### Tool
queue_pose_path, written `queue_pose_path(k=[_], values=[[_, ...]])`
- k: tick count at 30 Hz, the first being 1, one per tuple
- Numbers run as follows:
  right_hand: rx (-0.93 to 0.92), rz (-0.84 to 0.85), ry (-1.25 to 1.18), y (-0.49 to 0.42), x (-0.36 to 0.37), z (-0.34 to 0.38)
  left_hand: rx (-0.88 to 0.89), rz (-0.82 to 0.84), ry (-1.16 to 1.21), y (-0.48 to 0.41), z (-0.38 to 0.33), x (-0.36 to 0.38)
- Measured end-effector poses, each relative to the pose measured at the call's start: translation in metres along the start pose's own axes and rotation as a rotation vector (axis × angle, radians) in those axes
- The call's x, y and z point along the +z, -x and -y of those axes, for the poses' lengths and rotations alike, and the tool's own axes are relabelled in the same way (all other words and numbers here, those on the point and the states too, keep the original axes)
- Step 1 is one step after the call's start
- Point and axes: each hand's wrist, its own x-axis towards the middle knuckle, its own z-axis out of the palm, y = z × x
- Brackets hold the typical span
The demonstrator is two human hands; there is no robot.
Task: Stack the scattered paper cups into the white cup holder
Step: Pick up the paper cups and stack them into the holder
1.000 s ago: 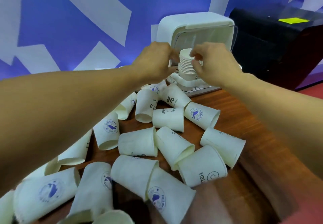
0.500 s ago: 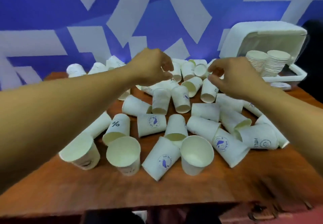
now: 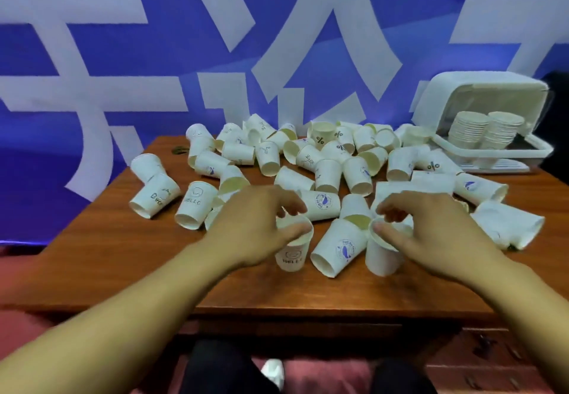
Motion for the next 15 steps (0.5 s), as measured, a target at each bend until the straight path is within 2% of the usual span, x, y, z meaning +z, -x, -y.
queue_pose_path(k=[6,9,15], values=[[0.077,0.046,0.107,0.034,0.027,0.006,0.021,-0.054,-0.113,0.033,0.0,0.041],[0.11,0.093,0.16,0.038,0.039,0.0,0.005,-0.079,-0.078,0.039,0.006,0.051],[0.136,0.022,0.142,0.038,0.046,-0.007,-0.05,-0.161,-0.009,0.041,0.01,0.056]])
